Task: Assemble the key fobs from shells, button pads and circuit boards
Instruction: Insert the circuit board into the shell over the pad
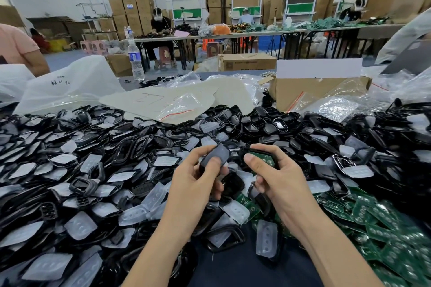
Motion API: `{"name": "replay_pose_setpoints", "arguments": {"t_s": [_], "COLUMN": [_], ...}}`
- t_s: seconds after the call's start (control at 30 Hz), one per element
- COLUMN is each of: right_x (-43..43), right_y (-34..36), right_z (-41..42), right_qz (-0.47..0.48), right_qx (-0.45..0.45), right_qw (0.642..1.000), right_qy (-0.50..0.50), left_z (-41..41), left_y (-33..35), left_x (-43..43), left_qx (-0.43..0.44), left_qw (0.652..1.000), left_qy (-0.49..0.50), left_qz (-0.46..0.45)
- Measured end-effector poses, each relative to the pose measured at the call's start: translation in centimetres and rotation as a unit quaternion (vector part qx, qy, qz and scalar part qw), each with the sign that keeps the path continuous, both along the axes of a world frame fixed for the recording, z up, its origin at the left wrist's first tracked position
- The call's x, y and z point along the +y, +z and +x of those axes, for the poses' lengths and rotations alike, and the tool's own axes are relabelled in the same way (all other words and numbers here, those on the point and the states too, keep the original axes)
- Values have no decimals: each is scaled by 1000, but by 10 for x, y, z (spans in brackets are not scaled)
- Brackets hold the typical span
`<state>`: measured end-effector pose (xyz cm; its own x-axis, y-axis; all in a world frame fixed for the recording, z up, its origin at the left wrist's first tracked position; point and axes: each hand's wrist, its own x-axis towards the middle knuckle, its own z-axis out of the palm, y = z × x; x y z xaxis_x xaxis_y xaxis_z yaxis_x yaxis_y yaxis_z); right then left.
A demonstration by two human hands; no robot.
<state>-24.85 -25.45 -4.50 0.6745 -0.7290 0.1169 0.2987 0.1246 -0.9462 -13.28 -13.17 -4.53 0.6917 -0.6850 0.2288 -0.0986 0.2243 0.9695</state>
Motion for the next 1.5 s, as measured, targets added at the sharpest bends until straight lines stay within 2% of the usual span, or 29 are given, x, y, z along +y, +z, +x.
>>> {"name": "replay_pose_setpoints", "arguments": {"t_s": [0.13,0.3,0.43,0.73,0.97,1.23,1.5], "right_x": [1,3,5,6,5,7,14], "right_y": [3,4,3,4,1,-4,-4], "right_z": [1,1,3,6,7,2,5], "right_qz": [36,42,64,97,68,-27,-109], "right_qx": [-26,6,8,21,25,65,87], "right_qw": [999,999,997,994,997,996,989], "right_qy": [8,15,33,50,40,63,47], "left_z": [0,-1,-1,-7,-3,-7,-18], "left_y": [0,0,0,4,1,-1,-3], "left_x": [1,3,1,1,1,-5,-9], "left_qx": [-7,-45,-30,-10,-31,25,-38], "left_qw": [1000,999,999,1000,998,999,997], "left_qy": [-9,9,29,8,50,32,60], "left_qz": [-1,8,2,0,5,-27,-18]}}
